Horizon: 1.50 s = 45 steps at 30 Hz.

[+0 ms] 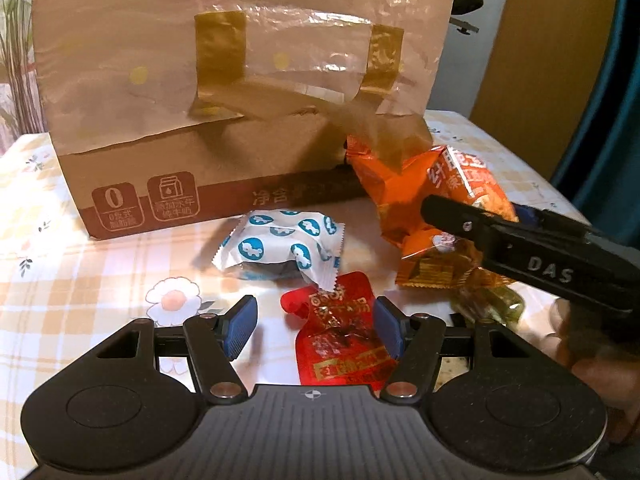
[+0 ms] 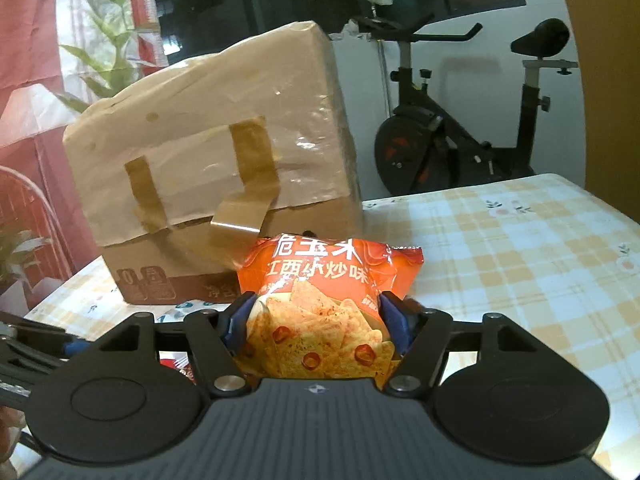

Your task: Organize snacks

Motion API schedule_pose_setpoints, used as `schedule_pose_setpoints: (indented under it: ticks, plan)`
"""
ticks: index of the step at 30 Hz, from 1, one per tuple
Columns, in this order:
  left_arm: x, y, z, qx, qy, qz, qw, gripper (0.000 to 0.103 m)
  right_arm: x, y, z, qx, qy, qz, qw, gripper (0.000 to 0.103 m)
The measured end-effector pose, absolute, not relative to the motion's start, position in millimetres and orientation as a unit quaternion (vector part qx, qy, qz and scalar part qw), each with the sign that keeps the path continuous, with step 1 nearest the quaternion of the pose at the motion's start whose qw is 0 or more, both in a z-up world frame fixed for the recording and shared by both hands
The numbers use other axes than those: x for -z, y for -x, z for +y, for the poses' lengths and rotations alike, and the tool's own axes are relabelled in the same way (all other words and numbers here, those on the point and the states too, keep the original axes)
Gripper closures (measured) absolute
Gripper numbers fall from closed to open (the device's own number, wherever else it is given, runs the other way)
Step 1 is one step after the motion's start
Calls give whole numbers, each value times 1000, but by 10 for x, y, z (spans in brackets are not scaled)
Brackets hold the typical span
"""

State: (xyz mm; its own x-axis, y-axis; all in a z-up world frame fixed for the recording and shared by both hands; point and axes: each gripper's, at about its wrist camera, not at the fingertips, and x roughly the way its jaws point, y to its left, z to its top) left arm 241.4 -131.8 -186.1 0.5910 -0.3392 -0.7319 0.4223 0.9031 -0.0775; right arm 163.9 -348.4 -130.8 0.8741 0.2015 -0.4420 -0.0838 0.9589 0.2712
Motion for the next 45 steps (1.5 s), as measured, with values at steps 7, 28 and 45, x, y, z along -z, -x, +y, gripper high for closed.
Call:
schedule_pose_setpoints:
  ticks: [7,28,45]
  plan:
    - [2010,-2418,-1479,200,-73,401,891,36,1340,-1623,-3595,-79,-155,234,957,35]
    - [1795,-2180,-1360,216,-79,356,906,93,1352,-1643,-3590,-79,-162,243,953,35]
    - [1766,-2333,-1071,142,-47,372,916,40,1355,-1636,-3593,-83,-165,244,952,35]
